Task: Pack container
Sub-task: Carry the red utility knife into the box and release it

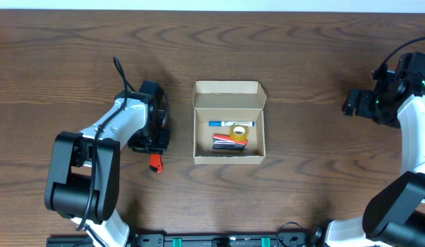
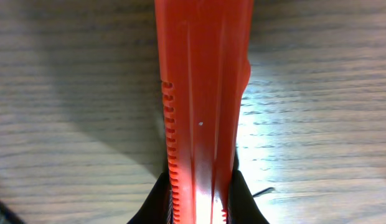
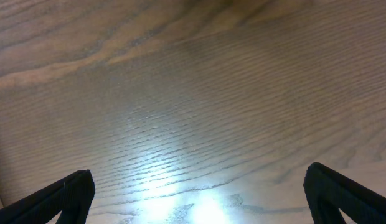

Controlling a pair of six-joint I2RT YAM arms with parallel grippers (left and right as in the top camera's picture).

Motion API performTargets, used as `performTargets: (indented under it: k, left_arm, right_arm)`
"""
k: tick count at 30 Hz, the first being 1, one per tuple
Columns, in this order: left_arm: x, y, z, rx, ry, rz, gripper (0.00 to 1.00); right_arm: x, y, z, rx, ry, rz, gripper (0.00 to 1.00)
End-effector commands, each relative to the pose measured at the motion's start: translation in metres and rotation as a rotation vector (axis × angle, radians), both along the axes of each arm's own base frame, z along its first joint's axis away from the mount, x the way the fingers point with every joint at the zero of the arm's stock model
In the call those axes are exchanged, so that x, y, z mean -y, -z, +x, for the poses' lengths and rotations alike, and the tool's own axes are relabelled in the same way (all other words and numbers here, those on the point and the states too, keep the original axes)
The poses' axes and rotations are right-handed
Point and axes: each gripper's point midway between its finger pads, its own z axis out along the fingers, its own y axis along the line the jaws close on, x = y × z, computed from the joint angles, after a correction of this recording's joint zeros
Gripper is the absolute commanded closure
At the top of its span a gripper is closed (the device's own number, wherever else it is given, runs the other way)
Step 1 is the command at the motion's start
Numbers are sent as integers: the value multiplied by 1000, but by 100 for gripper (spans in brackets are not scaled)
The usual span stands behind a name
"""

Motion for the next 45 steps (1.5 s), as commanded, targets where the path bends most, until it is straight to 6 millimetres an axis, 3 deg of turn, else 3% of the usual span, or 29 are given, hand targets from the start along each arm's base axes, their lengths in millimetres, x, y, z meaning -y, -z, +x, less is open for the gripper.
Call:
performTargets:
  k: [1,4,8,11,15,22,26,36,45]
  left_arm:
    - [19,-32,25,113,3,-100,94]
    - [30,-87,58,304,11,-166,94]
    - [42,-154,85,522,72,-234,94]
    - [61,-189,85,625,226,-289,94]
    - [99,-209,64,689,532,-359,94]
    - [167,-194,2,651,1165,-398,94]
    - [188,-184,-13,653,1414,-355,94]
    - [201,-152,3,618,1458,-300,94]
    - [187,-82,24,433,1378,-295,94]
  right_arm:
    - [-1,-3,-1,11,14,9,1]
    - [-1,-3,-1,11,15,9,1]
    - [-1,-3,-1,13,14,8,1]
    - [0,-3,0,15,15,7,1]
    - [0,-3,0,17,15,7,1]
    - [-1,-3,1,18,14,9,1]
    - [-3,-4,1,22,10,21,1]
    - [-3,-4,2,25,9,23,1]
    - [-4,-4,2,25,8,27,1]
